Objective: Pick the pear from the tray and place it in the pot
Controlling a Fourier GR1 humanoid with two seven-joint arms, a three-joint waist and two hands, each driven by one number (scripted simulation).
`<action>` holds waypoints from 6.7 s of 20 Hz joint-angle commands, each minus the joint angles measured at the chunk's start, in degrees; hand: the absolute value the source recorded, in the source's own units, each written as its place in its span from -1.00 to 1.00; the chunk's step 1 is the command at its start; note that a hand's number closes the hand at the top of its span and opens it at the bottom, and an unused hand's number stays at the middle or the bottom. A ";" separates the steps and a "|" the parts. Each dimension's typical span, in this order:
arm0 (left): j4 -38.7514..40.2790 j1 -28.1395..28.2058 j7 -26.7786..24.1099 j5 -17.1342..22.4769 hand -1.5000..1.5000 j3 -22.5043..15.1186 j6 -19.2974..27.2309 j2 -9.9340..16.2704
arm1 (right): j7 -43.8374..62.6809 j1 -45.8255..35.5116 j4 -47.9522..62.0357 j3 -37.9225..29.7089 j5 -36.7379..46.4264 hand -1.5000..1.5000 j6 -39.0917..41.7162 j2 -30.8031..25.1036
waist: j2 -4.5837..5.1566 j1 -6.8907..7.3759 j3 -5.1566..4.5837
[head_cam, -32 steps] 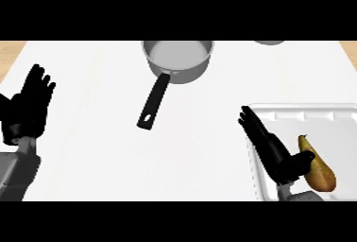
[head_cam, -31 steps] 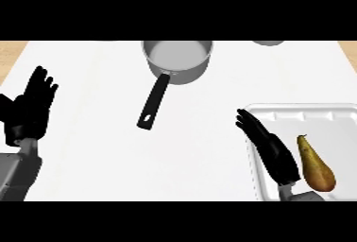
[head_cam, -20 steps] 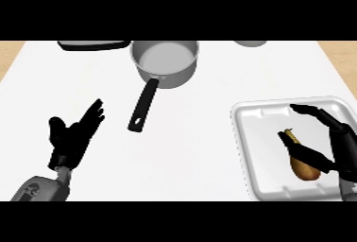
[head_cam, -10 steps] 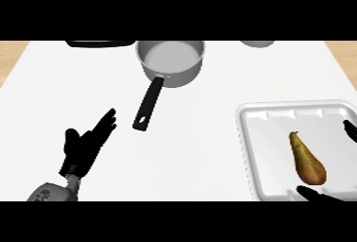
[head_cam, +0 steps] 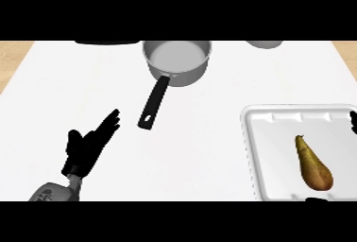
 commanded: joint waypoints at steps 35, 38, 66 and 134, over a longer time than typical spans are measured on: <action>-1.57 0.08 4.23 -7.27 0.00 6.85 -5.50 -7.95 | -22.38 -11.12 42.13 -9.28 -4.49 -1.00 25.51 10.44 | -0.02 0.10 0.08; 0.45 1.90 1.38 -10.49 0.00 6.52 -3.94 -10.01 | -25.95 -13.54 48.81 -10.27 -3.48 -1.00 27.25 10.75 | 0.00 0.13 0.08; 1.11 -2.73 3.45 -9.86 0.00 11.30 -9.79 -8.77 | -50.33 -44.93 87.70 -10.78 1.26 1.00 33.98 13.48 | 0.76 2.81 0.27; -0.15 -3.06 4.32 -14.74 0.00 10.65 -11.66 -14.01 | -3.48 -89.08 98.09 8.62 26.74 -1.00 7.63 34.97 | 1.40 5.41 0.15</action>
